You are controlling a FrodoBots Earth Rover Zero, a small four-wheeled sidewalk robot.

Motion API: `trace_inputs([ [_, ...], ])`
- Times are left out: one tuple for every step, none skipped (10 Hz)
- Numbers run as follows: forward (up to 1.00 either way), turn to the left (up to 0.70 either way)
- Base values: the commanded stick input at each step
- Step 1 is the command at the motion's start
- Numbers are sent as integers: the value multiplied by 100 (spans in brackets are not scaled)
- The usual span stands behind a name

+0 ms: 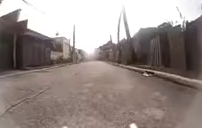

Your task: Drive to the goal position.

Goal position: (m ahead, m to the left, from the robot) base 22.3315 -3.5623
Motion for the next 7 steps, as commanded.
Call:
trace_inputs([
  [70,1],
  [70,1],
  [70,1],
  [70,1],
  [70,1],
  [70,1],
  [70,1],
])
